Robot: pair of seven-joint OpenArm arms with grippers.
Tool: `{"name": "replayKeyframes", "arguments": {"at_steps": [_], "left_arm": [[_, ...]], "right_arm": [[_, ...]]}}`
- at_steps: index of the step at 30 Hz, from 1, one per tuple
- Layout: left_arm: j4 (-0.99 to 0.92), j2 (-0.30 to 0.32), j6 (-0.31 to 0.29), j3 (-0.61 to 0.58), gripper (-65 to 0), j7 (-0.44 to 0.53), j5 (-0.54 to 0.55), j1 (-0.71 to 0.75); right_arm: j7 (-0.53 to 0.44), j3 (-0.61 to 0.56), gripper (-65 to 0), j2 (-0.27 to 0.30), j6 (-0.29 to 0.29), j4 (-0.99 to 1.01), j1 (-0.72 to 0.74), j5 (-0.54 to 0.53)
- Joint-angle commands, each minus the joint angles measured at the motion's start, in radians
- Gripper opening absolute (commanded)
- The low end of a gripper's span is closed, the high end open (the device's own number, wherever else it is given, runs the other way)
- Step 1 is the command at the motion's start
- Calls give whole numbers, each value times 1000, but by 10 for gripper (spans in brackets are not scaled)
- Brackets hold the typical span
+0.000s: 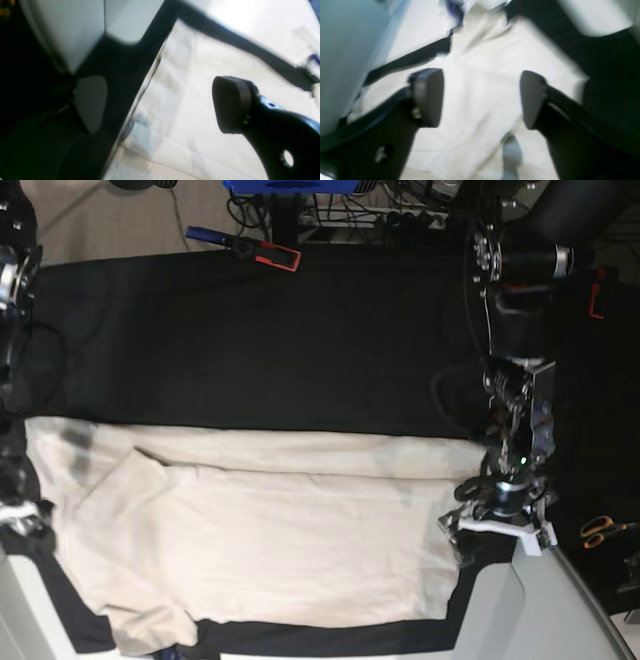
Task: Fold the T-shirt properly
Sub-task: 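Release the folded edge and raise both grippers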
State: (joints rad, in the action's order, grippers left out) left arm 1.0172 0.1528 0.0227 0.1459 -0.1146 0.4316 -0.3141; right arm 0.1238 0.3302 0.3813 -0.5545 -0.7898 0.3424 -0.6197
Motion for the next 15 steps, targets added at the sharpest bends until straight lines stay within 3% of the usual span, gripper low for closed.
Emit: {"name": "replayKeyframes", "arguments": {"at_steps": [1,3,5,9,12,15], "left_arm": [[84,6,-5,2,0,20,0,45],[194,8,-5,4,0,3,-6,155],[263,31,-5,5,0,-21,-6,273],[286,61,-5,2,0,-21,0,428],[292,61,-5,2,0,-21,-3,502],[294,61,-7,2,0,-21,0,540]], "right_arm": [[30,66,-284,20,-11,-67,-30,-13],[152,198,-291,-9,-8,-182,-122,-13],[253,338,-290,-87,21,-290,-197,-12],[403,528,-290,-189,57,-368,-265,-12],[495,594,-290,-216,55,-323,-251,-12],[509,640,-290,-216,55,-214,-211,-12]]}}
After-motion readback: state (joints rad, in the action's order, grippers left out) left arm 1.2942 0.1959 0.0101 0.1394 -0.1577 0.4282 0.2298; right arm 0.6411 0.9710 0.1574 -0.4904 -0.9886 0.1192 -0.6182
